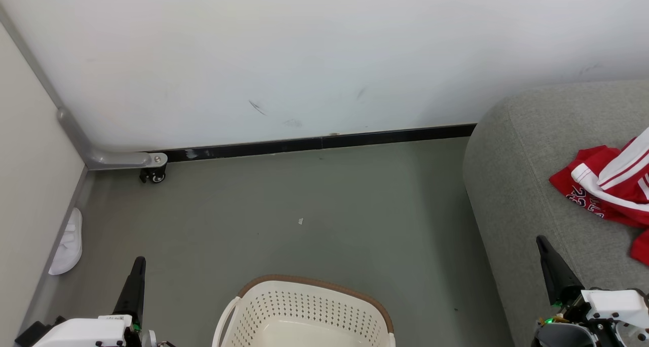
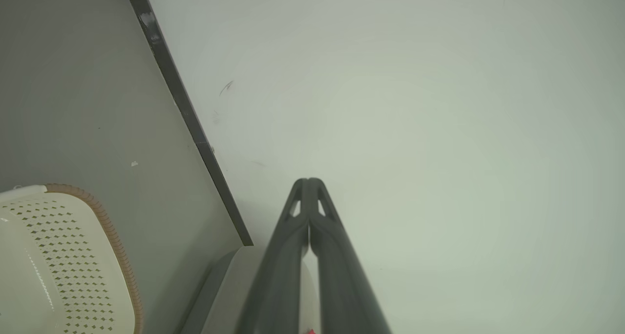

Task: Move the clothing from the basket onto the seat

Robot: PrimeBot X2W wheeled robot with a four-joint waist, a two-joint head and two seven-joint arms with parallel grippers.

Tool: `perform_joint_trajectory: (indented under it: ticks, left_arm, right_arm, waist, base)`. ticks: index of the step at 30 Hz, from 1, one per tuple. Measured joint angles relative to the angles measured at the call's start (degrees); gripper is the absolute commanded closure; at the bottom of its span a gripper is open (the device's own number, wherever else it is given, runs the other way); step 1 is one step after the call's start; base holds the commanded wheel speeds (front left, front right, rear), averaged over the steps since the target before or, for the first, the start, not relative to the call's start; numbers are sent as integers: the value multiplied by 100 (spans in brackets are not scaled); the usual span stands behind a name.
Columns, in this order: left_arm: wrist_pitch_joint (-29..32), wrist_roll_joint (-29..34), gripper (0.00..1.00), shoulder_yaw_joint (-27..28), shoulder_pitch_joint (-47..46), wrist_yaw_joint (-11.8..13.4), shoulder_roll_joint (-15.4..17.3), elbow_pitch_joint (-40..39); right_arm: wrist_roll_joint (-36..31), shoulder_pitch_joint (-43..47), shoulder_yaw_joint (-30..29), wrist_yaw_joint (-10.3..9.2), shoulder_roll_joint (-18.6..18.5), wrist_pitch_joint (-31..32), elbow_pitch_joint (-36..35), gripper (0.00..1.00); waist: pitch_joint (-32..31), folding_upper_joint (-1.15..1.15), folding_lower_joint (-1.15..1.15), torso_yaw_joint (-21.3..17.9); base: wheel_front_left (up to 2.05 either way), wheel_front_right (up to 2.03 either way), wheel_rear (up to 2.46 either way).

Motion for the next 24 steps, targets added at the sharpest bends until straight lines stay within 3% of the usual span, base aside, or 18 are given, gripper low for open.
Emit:
perform_joint_trajectory:
  ticks: [24]
  left_arm:
    - [0, 0, 100, 8, -1, 0, -3, -1]
  right_arm:
    - [0, 0, -10, 0, 9, 15, 2, 100]
  waist:
    - [1, 0, -1, 0]
  base:
    - [0, 0, 0]
